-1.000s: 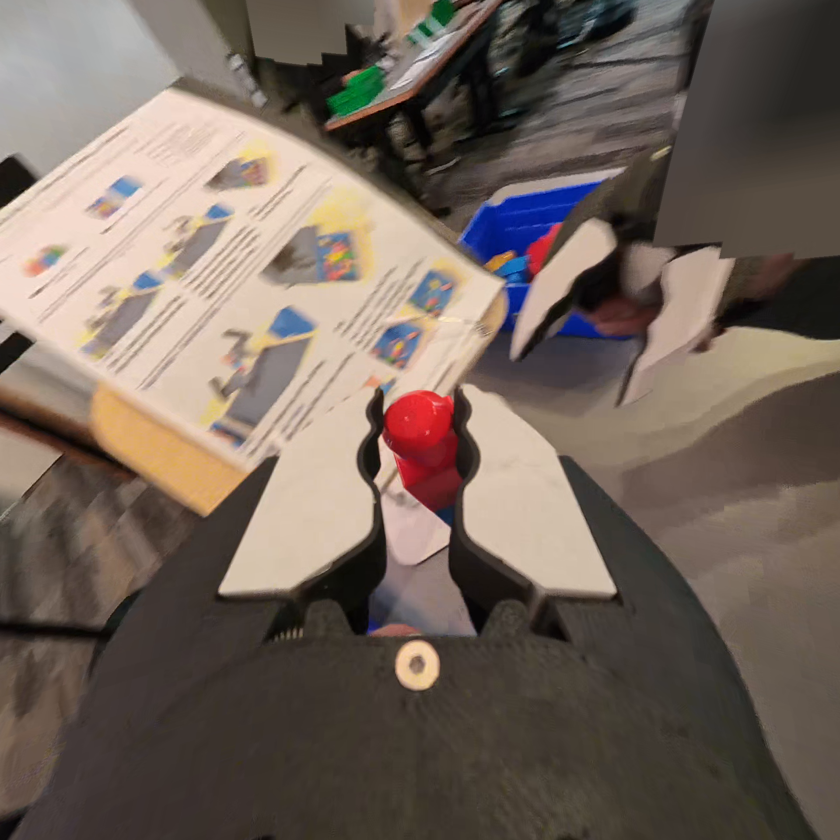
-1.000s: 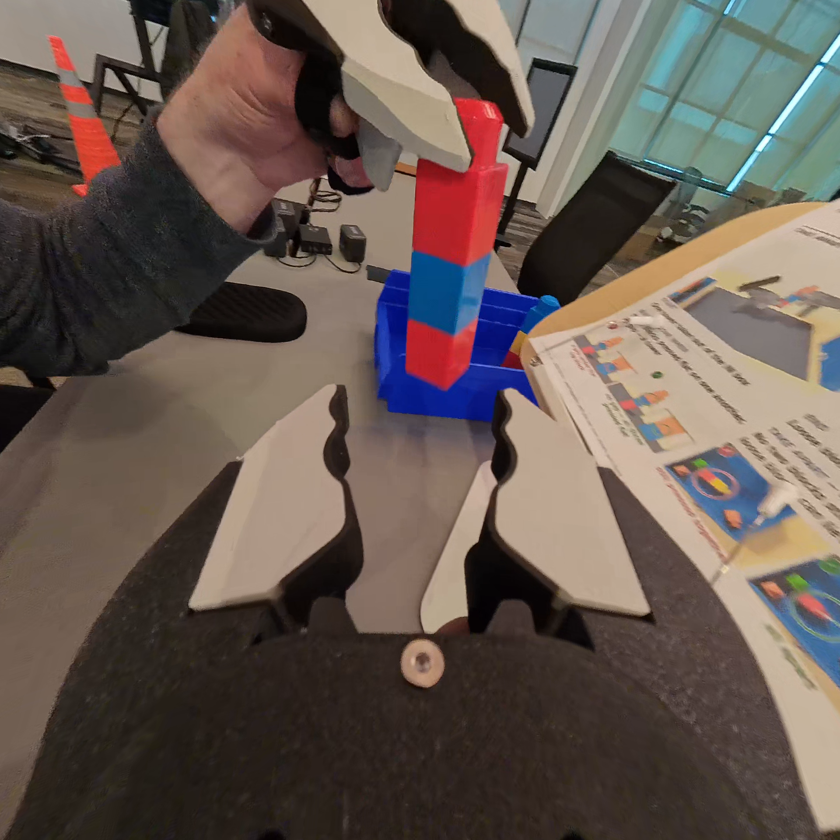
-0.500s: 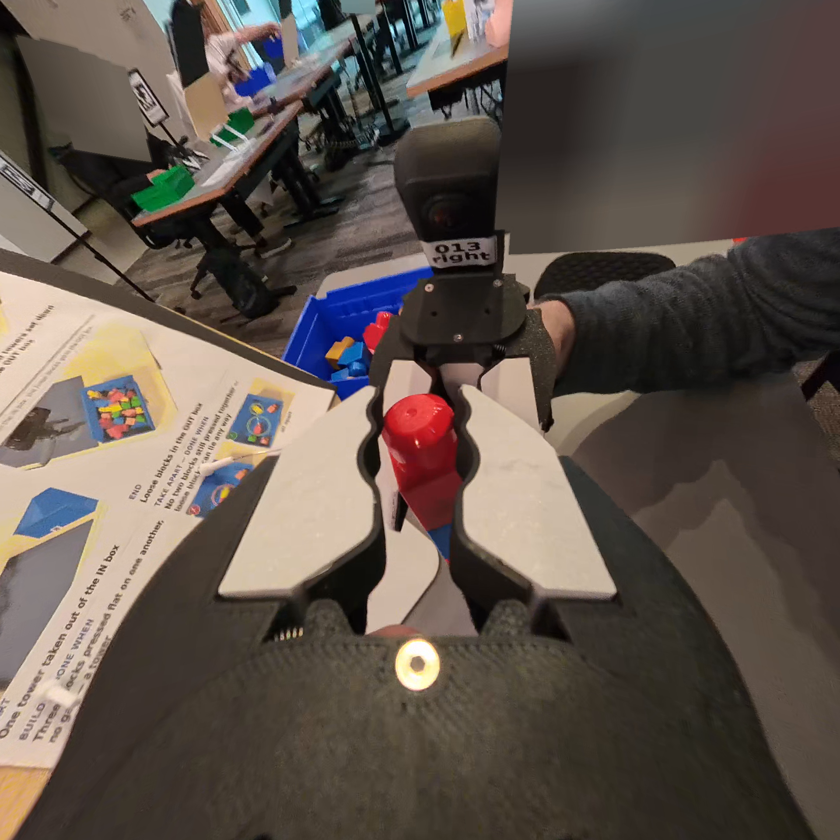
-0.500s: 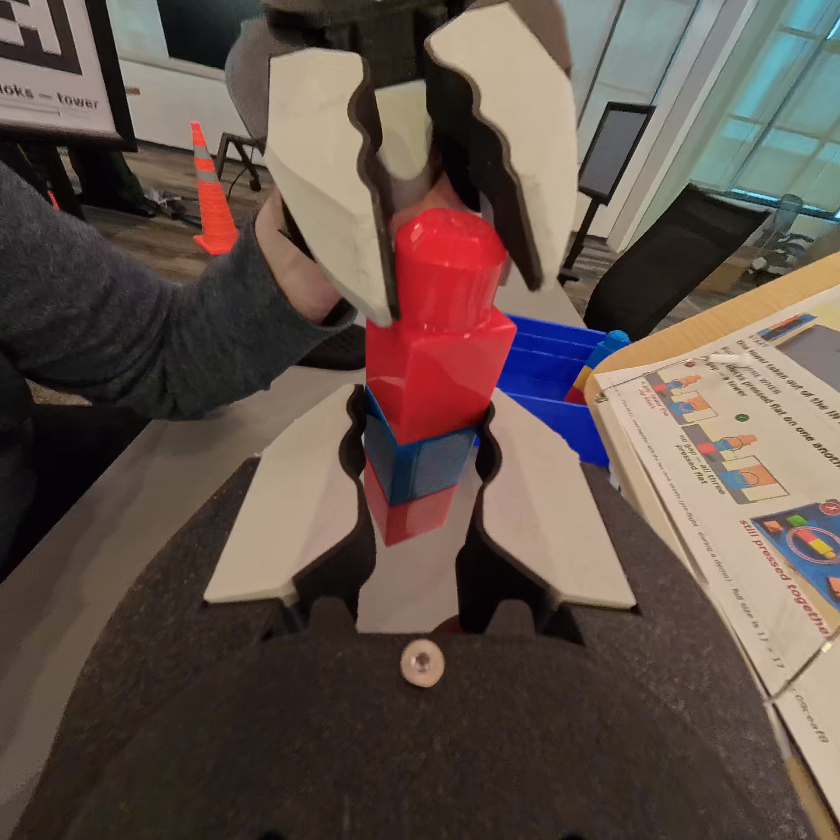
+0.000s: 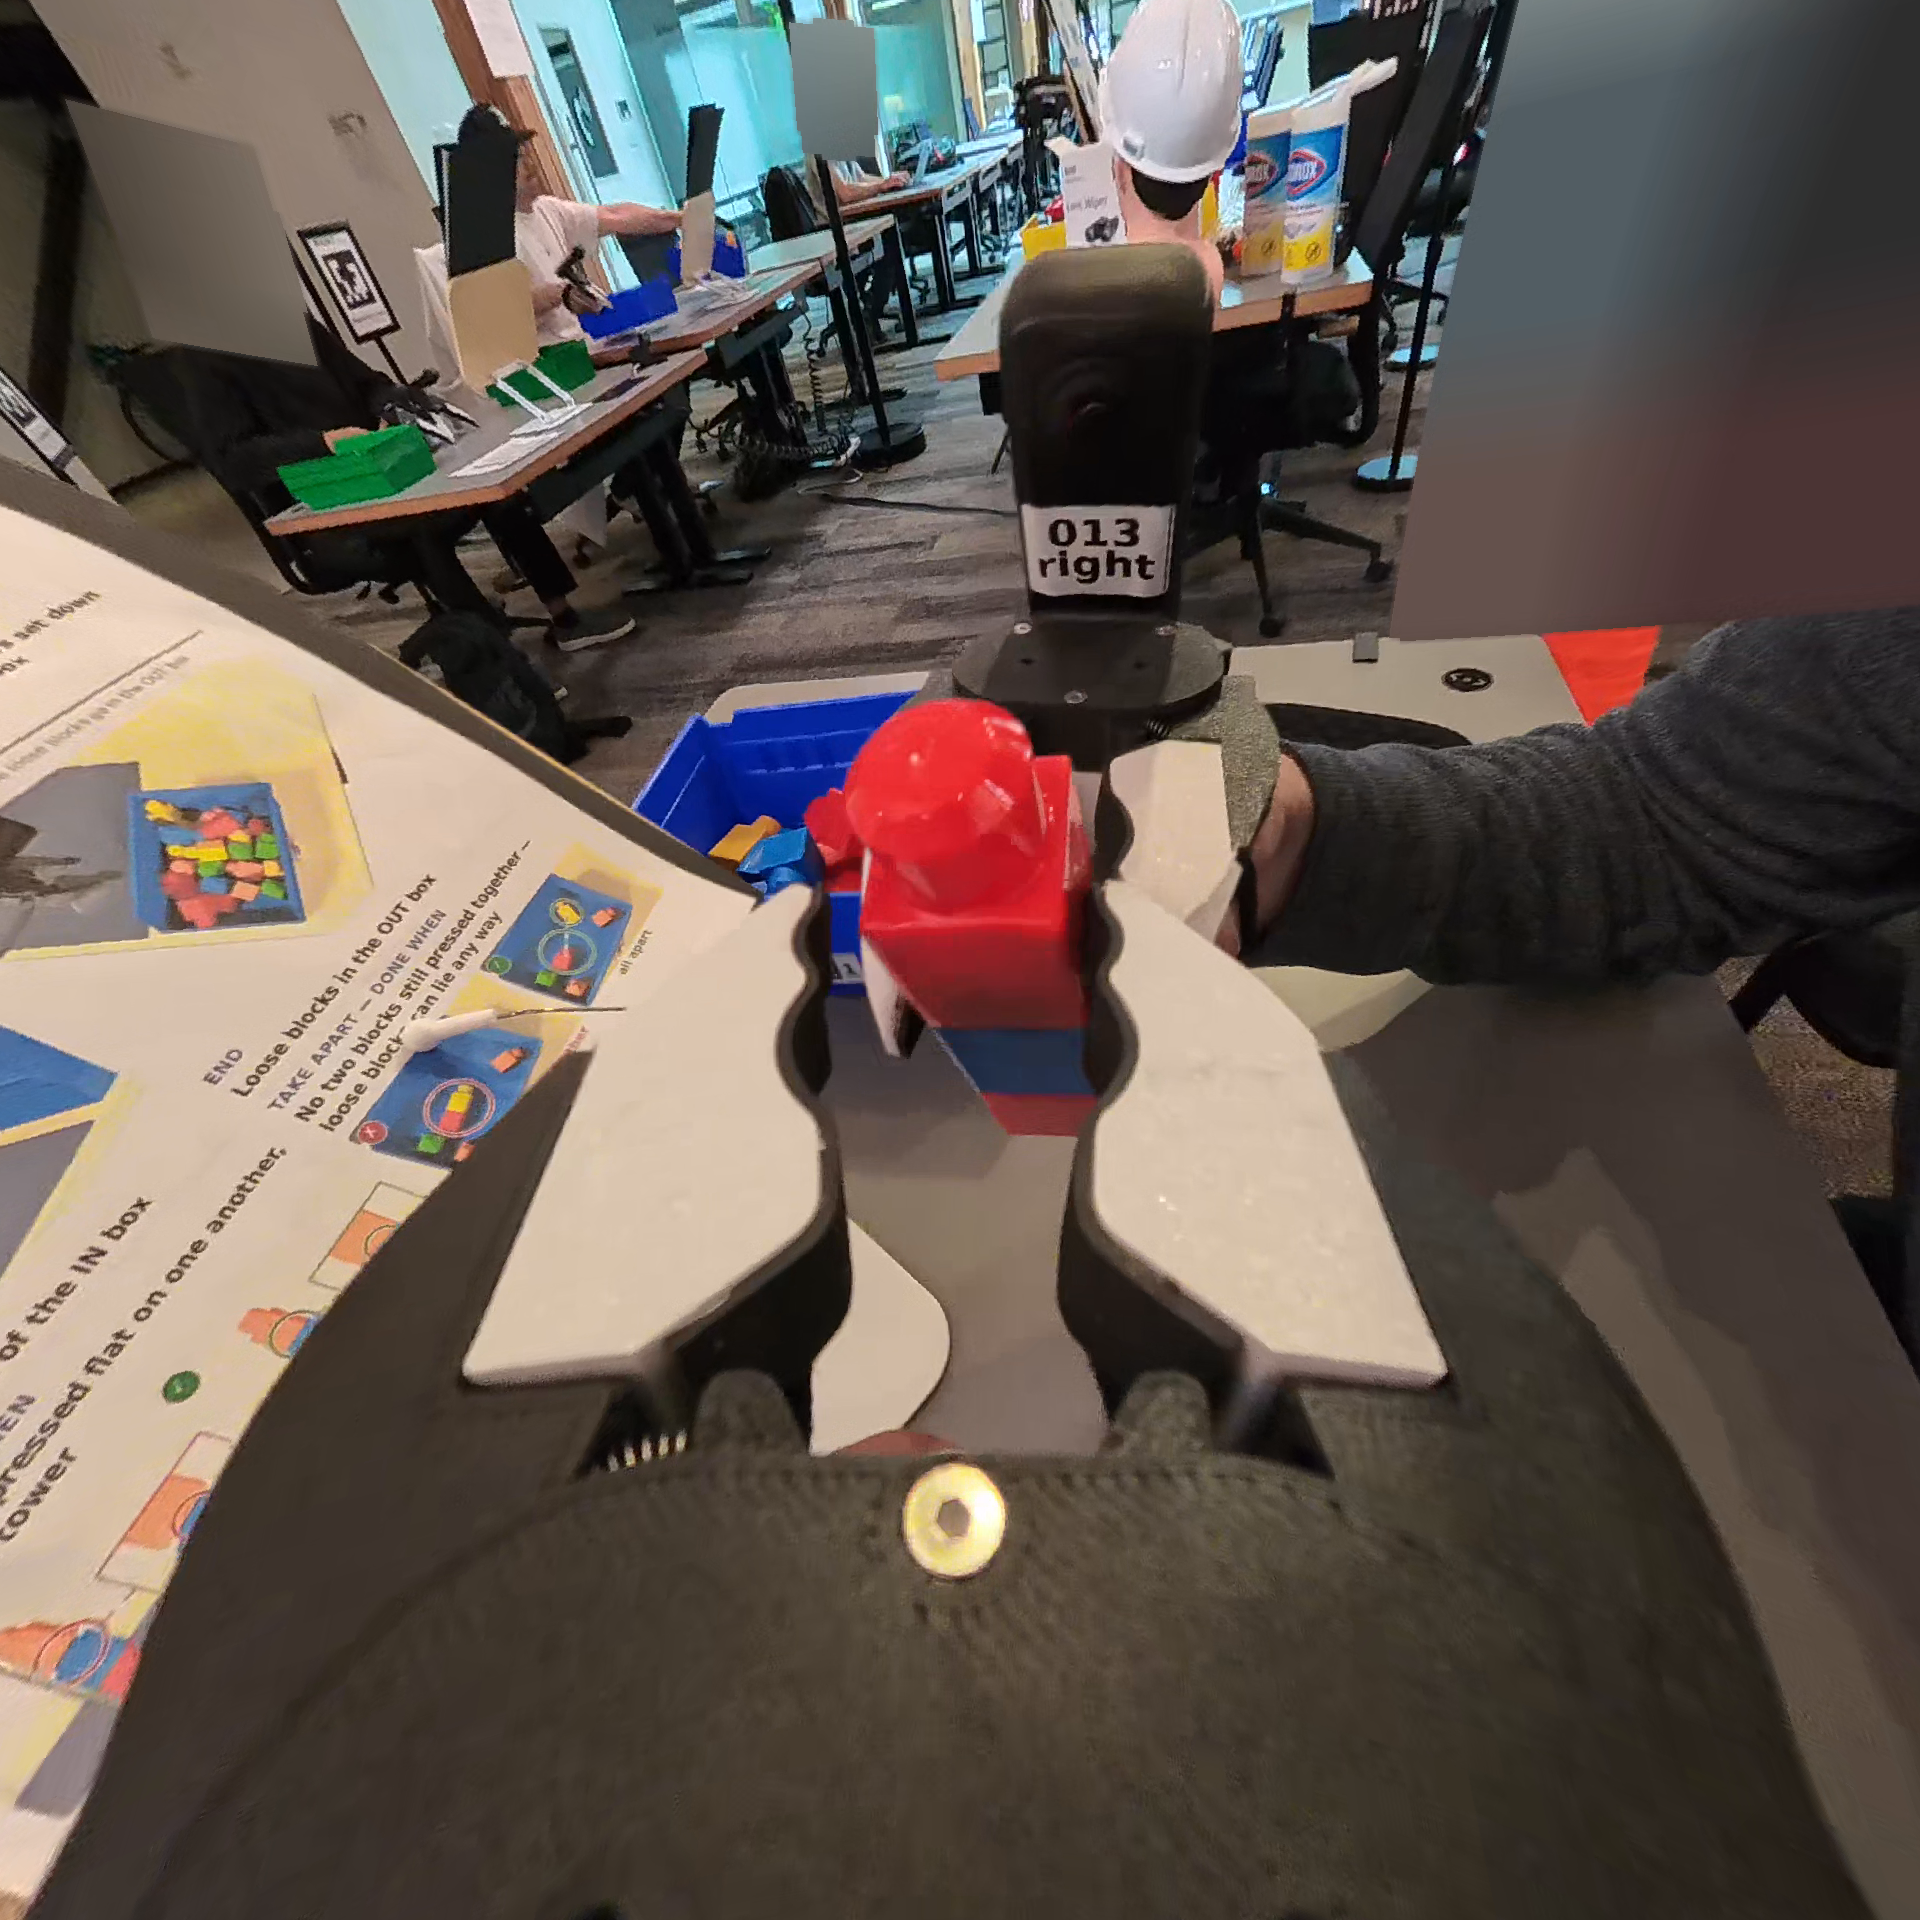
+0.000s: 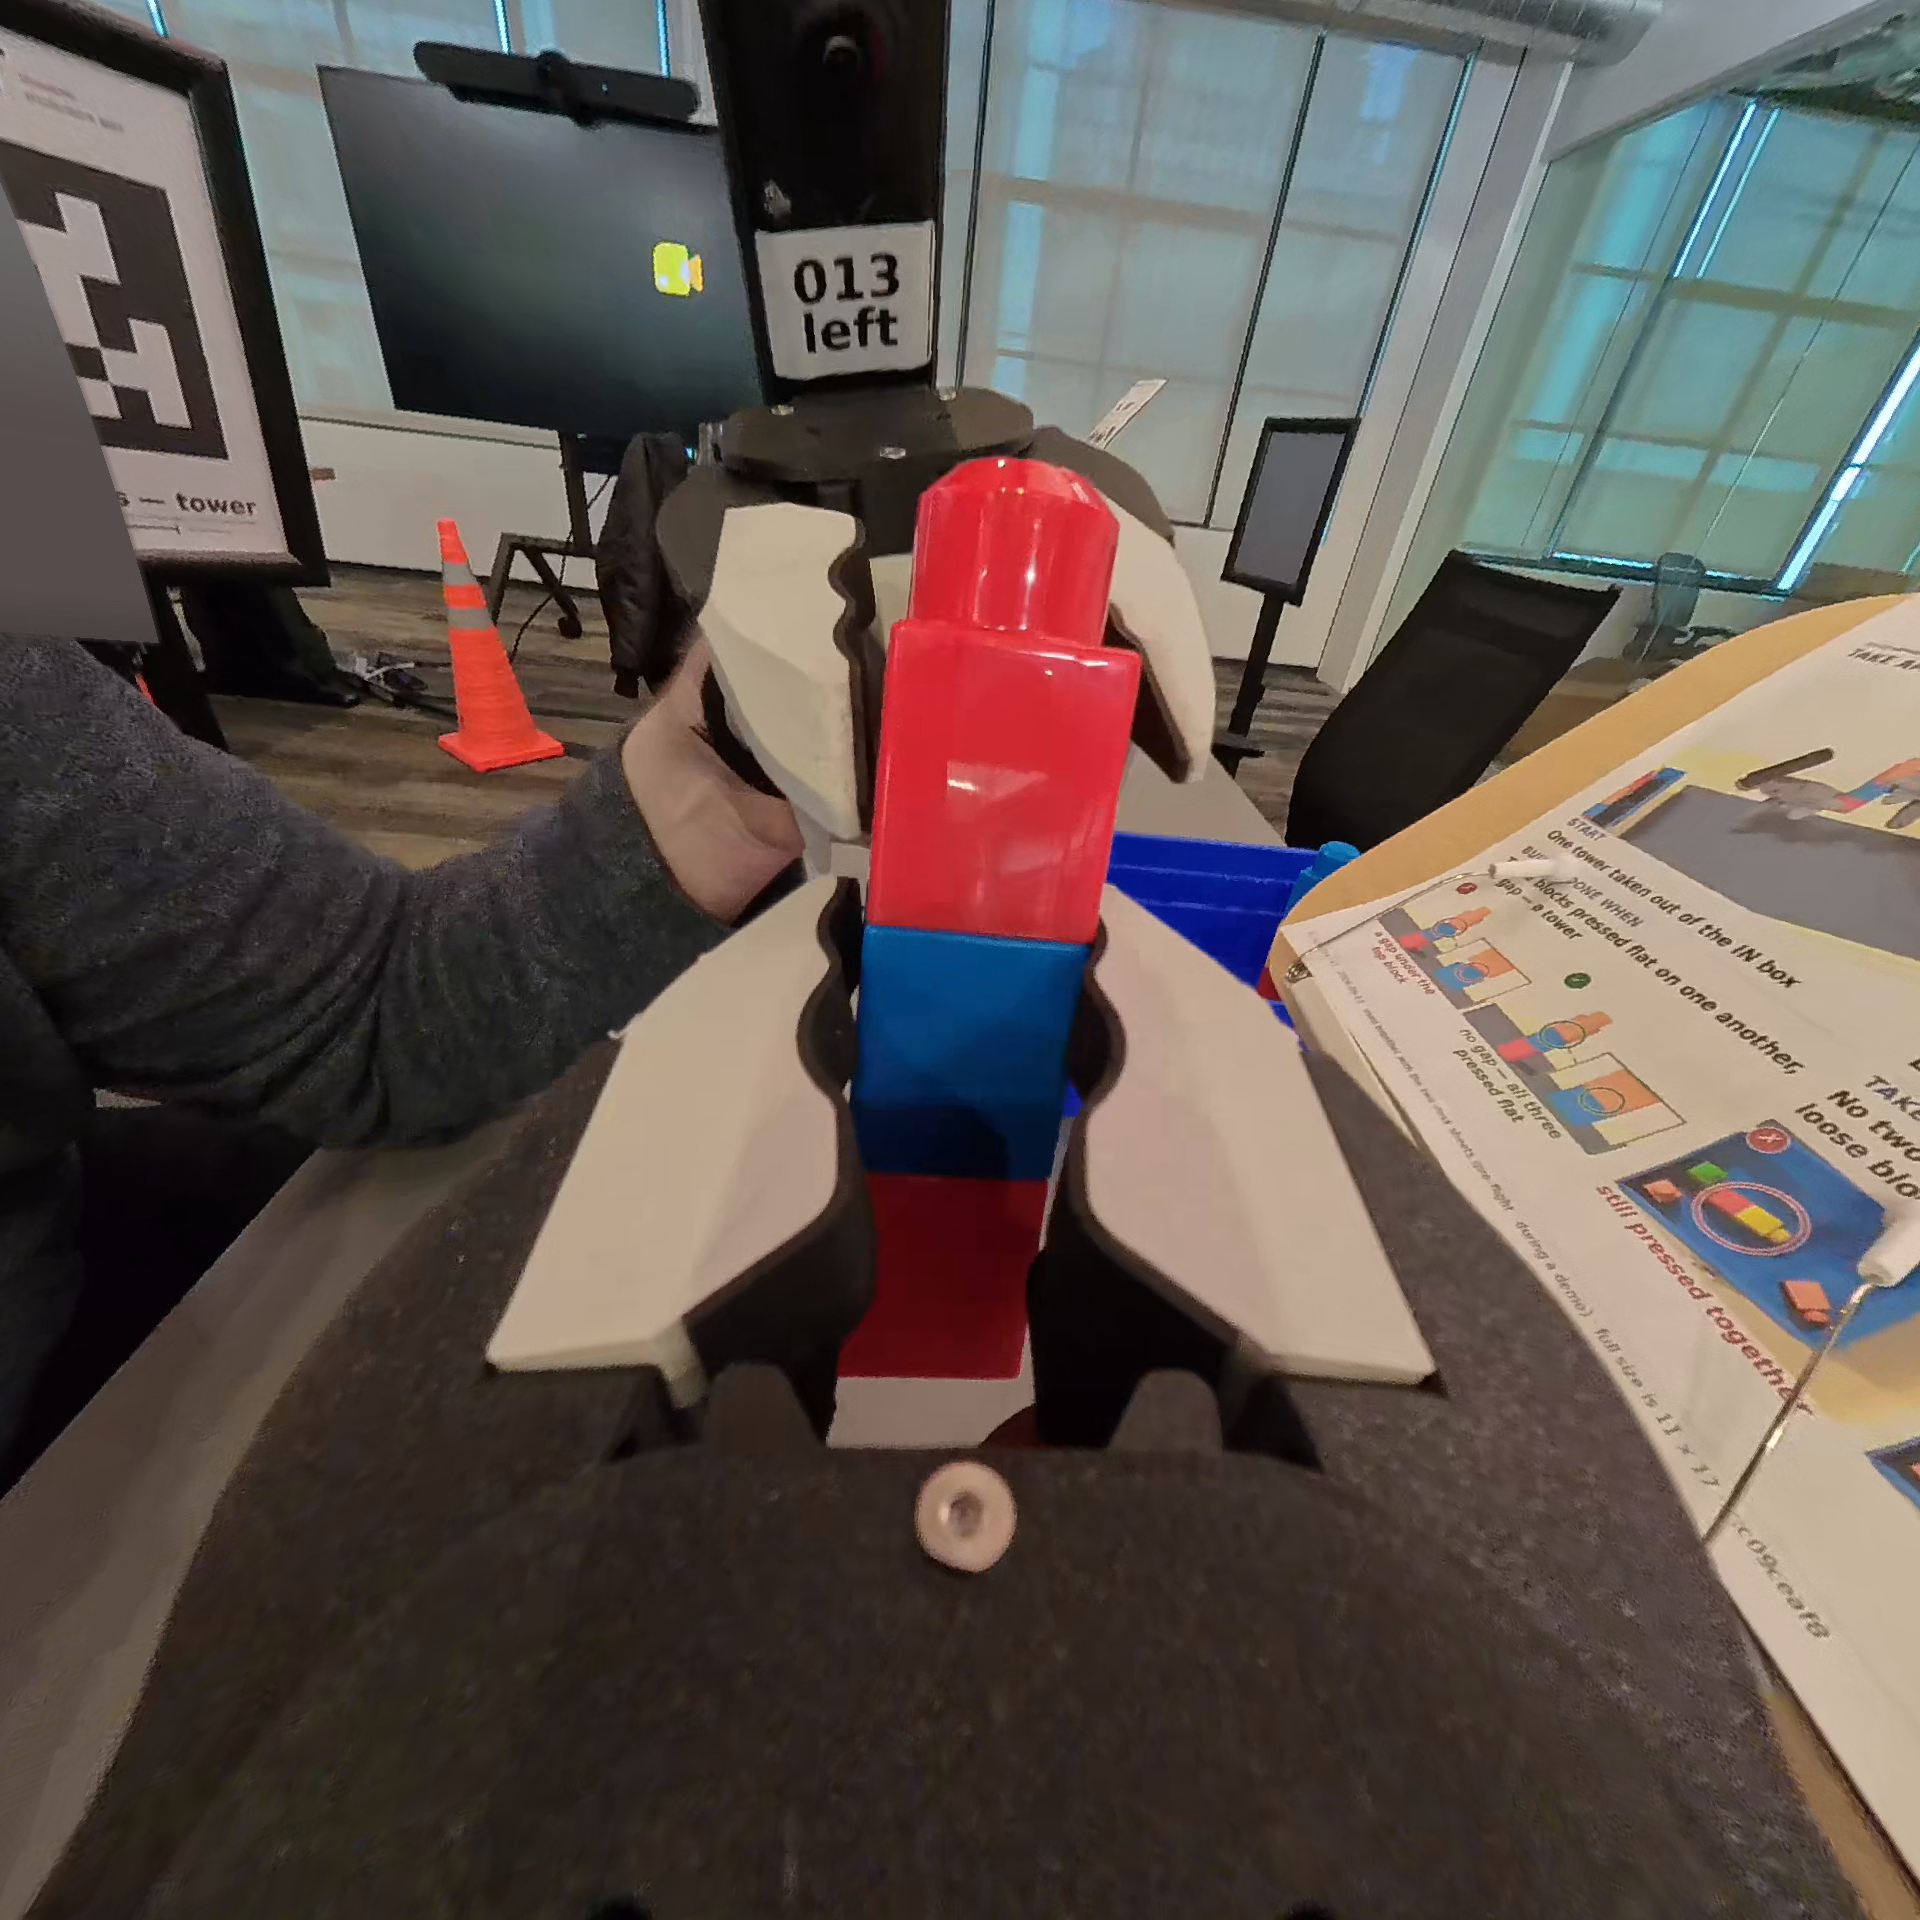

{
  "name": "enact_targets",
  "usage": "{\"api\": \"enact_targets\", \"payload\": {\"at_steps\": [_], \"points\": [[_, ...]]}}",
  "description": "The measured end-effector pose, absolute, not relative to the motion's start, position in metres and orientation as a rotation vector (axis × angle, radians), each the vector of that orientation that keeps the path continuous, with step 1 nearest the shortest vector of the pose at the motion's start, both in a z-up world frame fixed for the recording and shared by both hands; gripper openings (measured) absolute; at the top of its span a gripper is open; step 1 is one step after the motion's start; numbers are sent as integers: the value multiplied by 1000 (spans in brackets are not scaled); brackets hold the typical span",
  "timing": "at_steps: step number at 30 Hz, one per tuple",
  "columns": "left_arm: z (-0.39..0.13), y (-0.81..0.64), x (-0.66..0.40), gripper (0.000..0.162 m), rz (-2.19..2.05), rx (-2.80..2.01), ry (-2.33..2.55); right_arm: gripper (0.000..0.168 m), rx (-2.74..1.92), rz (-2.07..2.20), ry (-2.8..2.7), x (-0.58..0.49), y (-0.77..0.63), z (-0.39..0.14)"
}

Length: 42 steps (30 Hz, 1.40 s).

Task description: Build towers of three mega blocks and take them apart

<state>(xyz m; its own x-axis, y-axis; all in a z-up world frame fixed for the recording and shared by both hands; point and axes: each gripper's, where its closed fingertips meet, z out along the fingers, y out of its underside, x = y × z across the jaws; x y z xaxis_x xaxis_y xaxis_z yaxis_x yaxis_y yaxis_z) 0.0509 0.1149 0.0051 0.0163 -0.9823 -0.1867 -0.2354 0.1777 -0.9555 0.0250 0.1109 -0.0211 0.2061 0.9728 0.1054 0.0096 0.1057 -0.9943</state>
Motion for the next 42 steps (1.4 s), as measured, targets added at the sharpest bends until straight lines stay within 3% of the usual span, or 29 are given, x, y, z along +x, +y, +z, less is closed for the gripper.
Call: {"api": "enact_targets", "payload": {"at_steps": [14,22,29,32,36,39,42], "points": [[-2,112,55,34,-1152,-1259,1433,37,-1223,1046,-1066,32,114,-18],[-7,105,55,33,-1059,-1252,1505,36,-1271,970,-1152,28,113,-31],[-11,118,45,66,-1109,-1284,1471,36,-1227,1082,-1011,36,121,-16],[-29,117,56,68,-1084,-1330,1526,36,-1199,1111,-973,37,122,-11],[-37,117,68,59,-1073,-1340,1542,36,-1181,1132,-974,34,121,-12],[-36,115,67,36,-1130,-1331,1542,36,-1174,1125,-969,34,121,-11],[-36,116,68,36,-1119,-1332,1533,37,-1183,1135,-968,35,122,-12]]}}
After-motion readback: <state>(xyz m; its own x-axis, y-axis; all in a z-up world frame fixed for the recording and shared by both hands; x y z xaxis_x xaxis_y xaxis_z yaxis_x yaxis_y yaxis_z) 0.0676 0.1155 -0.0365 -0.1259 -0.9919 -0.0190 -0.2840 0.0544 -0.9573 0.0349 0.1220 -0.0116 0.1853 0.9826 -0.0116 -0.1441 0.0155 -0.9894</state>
